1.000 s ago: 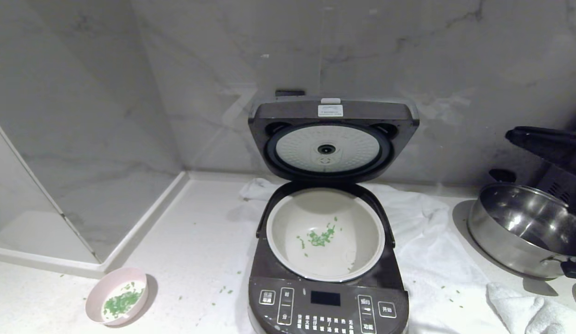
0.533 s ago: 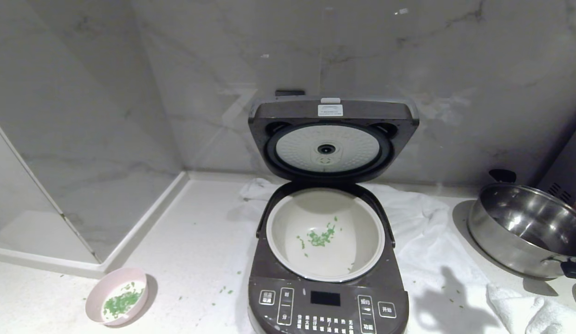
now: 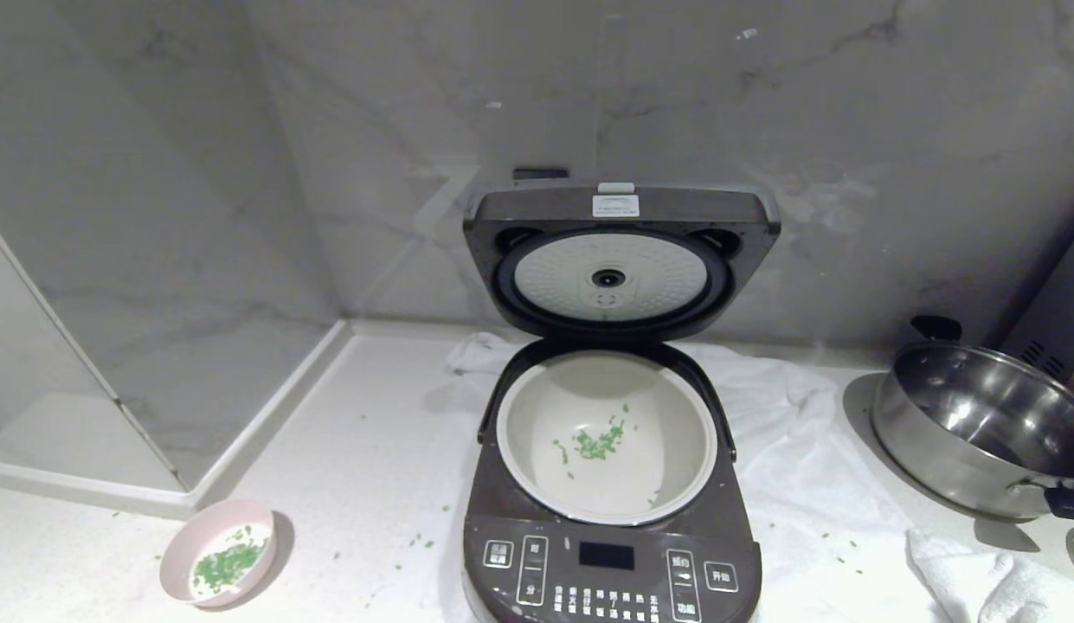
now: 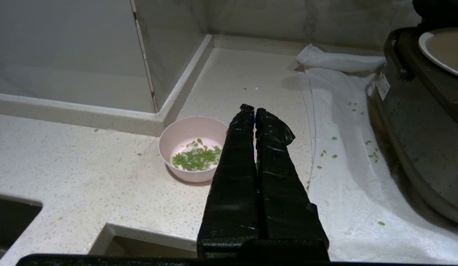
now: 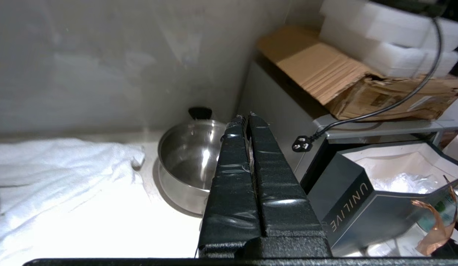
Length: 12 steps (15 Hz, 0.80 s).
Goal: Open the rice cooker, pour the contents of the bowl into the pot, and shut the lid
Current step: Turn on the tap
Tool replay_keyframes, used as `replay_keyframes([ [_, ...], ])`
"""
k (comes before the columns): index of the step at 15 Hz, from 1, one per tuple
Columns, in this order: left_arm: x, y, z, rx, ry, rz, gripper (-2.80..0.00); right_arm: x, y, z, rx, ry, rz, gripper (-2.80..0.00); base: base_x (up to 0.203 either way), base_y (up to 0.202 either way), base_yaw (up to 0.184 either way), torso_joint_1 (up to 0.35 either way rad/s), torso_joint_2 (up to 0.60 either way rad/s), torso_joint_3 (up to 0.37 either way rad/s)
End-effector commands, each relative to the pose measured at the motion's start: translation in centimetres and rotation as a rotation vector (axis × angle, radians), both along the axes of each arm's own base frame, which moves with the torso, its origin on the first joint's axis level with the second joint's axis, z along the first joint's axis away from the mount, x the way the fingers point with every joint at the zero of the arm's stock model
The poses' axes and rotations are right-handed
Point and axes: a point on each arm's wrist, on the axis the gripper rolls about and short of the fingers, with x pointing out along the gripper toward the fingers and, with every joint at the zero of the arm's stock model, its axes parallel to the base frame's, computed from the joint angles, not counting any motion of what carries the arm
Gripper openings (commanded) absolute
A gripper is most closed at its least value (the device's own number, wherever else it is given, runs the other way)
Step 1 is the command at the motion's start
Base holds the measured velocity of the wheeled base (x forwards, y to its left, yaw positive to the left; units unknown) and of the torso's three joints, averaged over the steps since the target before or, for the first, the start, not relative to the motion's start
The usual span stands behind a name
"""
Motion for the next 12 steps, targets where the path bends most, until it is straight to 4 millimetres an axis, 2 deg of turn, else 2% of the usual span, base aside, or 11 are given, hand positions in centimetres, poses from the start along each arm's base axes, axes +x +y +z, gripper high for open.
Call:
replay_keyframes([
  [1,0.1,0.0,-0.4,-0.001,0.012,0.0,-2.8,-3.7,0.5,-1.8,-0.018,-0.126,0.034,-2.8,0.0,0.0,0.0,0.0,0.0,0.0],
  [4,0.1,0.0,-0.4,-0.001,0.012,0.0,-2.8,-3.1,0.5,-3.2,-0.005,-0.186,0.116,-2.8,0.0,0.0,0.0,0.0,0.0,0.0],
  [8,0.1,0.0,-0.4,-0.002,0.013,0.001,-2.8,-3.2,0.4,-2.7,-0.009,-0.206,0.25,-2.8,0.0,0.0,0.0,0.0,0.0,0.0],
  [10,0.1,0.0,-0.4,-0.002,0.013,0.0,-2.8,-3.9,0.3,-3.6,0.001,-0.19,0.242,-2.8,0.0,0.0,0.0,0.0,0.0,0.0],
  [12,0.1,0.0,-0.4,-0.001,0.012,0.0,-2.8,-5.3,0.2,-5.3,0.002,-0.186,0.247,-2.8,0.0,0.0,0.0,0.0,0.0,0.0],
])
